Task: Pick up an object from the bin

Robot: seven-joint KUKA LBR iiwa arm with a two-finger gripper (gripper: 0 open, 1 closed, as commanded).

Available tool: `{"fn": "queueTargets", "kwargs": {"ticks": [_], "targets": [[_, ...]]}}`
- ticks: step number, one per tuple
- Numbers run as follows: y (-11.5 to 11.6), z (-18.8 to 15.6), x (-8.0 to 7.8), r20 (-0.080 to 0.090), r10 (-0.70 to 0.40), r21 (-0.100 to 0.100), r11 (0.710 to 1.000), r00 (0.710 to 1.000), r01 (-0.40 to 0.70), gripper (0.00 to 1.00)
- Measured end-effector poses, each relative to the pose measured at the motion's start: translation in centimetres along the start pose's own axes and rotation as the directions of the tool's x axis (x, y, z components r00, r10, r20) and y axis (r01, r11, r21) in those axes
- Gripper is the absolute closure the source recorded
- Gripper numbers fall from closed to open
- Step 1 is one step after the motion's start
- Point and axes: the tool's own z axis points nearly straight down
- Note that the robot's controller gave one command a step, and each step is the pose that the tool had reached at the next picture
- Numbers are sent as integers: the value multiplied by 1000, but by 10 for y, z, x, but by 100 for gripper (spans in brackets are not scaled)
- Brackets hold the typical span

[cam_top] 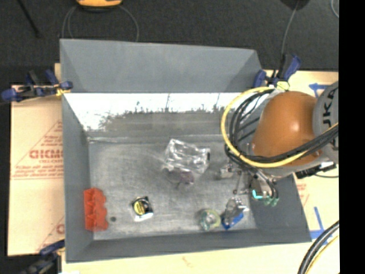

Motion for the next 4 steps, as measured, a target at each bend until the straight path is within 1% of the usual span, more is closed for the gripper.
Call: {"fn": "queueTargets", "kwargs": {"ticks": [1, 2, 3, 4], "targets": [[-21, 97, 2, 10, -117, 2, 993, 993, 117, 0], [-21, 95, 2, 9, -120, 3, 993, 993, 120, 100], [-37, -106, -6, 18, -97, 4, 995, 995, 97, 100], [-36, -102, -4, 9, -97, 0, 995, 995, 97, 0]]}}
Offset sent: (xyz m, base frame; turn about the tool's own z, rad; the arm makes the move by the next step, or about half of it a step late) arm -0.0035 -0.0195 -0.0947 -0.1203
